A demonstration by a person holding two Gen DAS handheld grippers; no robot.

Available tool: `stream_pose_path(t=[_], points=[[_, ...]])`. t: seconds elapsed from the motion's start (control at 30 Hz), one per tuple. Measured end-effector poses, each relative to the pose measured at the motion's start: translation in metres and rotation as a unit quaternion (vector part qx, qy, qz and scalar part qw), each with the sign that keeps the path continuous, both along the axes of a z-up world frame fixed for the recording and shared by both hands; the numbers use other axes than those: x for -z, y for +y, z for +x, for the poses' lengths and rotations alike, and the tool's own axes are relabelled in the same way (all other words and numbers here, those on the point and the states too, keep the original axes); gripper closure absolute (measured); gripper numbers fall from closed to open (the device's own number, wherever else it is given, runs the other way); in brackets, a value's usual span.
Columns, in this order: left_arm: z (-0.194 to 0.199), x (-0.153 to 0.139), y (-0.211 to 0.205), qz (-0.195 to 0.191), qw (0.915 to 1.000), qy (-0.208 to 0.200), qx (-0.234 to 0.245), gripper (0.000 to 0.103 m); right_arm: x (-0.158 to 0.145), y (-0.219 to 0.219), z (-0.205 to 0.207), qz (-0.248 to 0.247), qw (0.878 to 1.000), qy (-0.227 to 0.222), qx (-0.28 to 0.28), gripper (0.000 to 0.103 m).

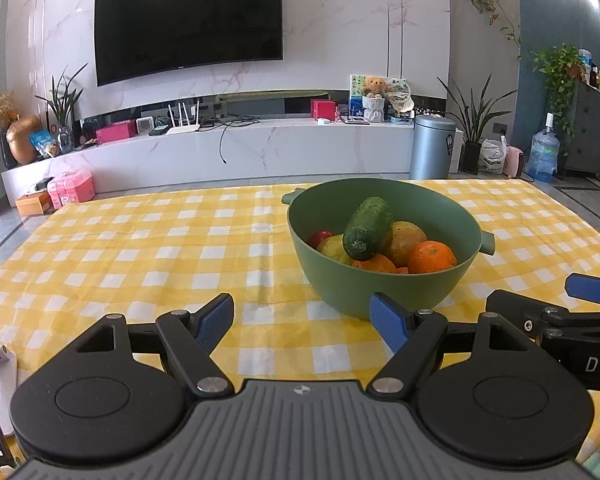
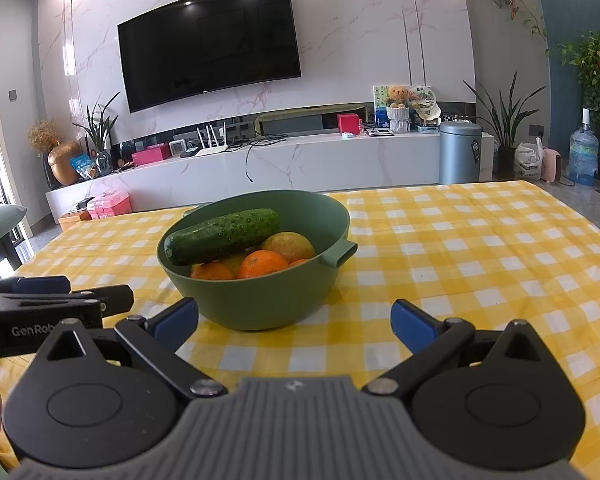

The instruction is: Organize fruits

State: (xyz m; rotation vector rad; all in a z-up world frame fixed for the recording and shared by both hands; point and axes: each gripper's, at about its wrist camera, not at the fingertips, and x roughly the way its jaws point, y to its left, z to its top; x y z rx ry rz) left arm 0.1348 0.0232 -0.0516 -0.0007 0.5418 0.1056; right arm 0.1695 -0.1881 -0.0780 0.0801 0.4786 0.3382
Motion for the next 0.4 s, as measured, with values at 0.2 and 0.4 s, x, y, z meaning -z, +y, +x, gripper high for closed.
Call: stream_pose_path(t=[0.2,0.4], points=[[0.0006,0.0003,0.0003,0.0,1.0,0.0,0.001,0.012,0.0008,0.0,0.0004,-0.001,1.0,0.001,0.0,0.004],[0.0008,-0.0008,0.0027,-0.003,1.0,0.001,-0.002,0.012,0.0016,0.0001,0.0008,-0.001,1.0,0.002,0.0,0.004]])
